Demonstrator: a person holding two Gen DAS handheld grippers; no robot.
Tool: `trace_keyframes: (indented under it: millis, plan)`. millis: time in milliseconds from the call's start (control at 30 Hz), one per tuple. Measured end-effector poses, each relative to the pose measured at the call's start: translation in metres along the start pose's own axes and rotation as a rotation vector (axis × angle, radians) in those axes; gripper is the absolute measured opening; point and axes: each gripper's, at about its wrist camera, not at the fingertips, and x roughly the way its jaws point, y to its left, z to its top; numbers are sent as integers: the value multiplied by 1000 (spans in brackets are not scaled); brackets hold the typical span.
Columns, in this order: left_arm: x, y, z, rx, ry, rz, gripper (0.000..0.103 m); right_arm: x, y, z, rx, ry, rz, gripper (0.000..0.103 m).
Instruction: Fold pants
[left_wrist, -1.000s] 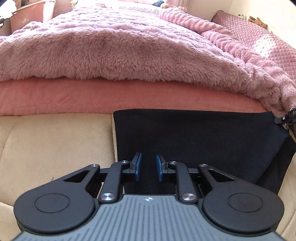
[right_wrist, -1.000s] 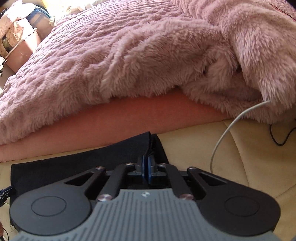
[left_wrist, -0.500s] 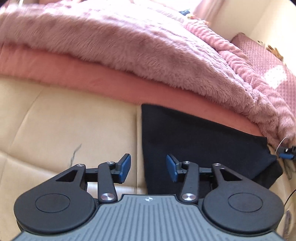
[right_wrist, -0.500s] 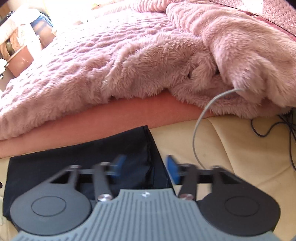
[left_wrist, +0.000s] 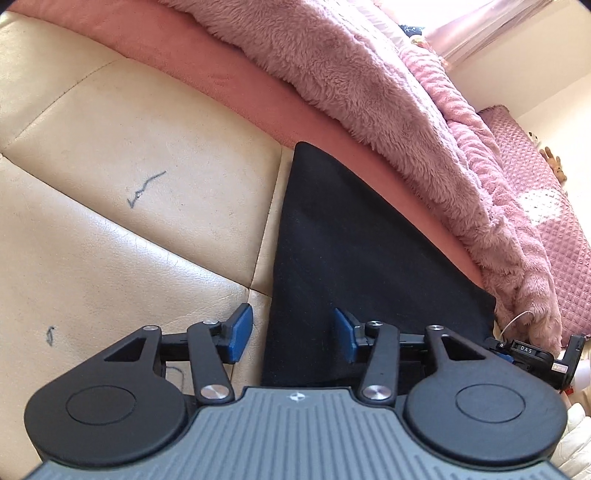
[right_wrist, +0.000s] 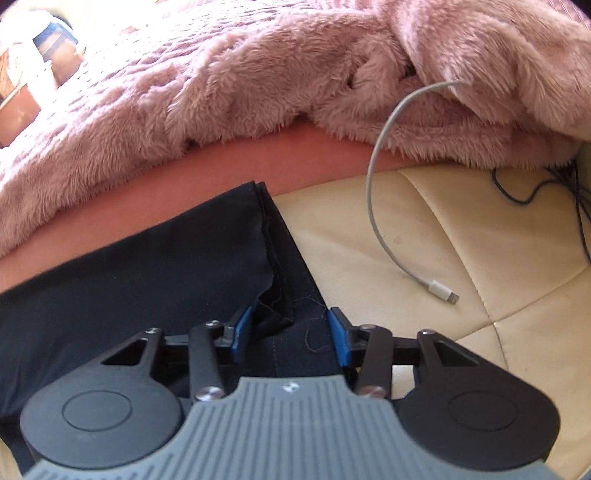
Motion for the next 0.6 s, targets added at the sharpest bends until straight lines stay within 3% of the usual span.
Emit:
trace_keyframes:
  millis: [67, 100, 133, 200, 400, 600]
  plan:
    - [0, -2, 0, 9, 0, 26, 43, 1, -3, 0, 11, 2, 8, 39]
    - [-1, -4, -1, 24, 2, 52, 21, 0, -3, 0, 14, 2, 10, 37]
    - [-2, -6, 0, 36, 9, 62, 11, -1, -3, 0, 12, 3, 13, 34]
    - [-3, -13, -1, 67, 12, 85, 8, -3, 0, -1, 17, 8, 21, 28]
    - [-11, -16, 0, 150, 54, 182, 7, -16, 1, -15, 35, 45, 45, 24]
    - [-46, 13, -17, 145, 119, 241, 7, -43, 18, -67, 23, 88, 108, 22]
